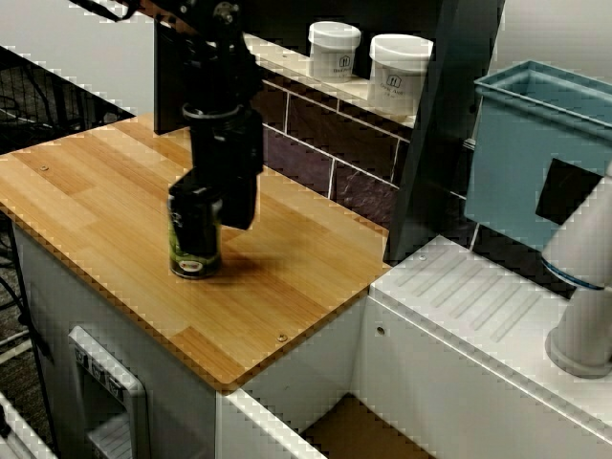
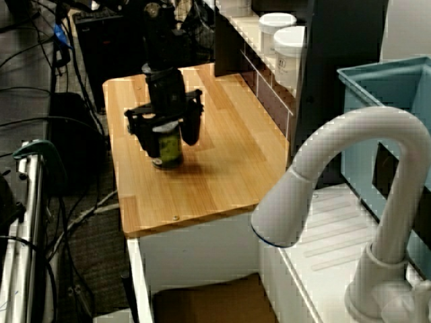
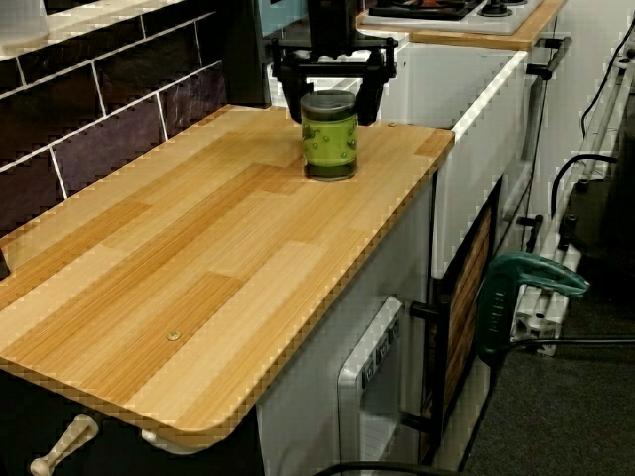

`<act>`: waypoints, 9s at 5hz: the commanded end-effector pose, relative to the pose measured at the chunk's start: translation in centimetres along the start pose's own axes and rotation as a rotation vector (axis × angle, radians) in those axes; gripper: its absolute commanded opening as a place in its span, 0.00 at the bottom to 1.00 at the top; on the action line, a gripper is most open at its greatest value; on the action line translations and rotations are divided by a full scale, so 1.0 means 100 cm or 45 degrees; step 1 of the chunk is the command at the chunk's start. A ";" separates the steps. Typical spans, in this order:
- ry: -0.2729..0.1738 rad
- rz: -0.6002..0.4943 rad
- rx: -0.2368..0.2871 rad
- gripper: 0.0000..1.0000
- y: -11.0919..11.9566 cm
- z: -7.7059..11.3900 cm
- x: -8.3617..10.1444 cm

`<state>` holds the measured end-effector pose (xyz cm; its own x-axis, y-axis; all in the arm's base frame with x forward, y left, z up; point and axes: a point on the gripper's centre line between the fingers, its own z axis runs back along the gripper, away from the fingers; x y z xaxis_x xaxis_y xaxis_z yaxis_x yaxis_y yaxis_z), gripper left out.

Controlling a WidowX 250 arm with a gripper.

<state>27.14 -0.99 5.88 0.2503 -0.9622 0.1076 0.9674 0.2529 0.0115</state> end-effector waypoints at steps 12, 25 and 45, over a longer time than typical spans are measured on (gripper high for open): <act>-0.188 0.270 0.033 1.00 0.042 0.055 -0.095; 0.010 1.127 0.102 1.00 0.036 0.010 -0.128; -0.395 1.318 0.287 1.00 0.126 0.046 -0.055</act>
<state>37.50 7.26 8.16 0.9015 -0.2111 0.3778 0.2567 0.9636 -0.0741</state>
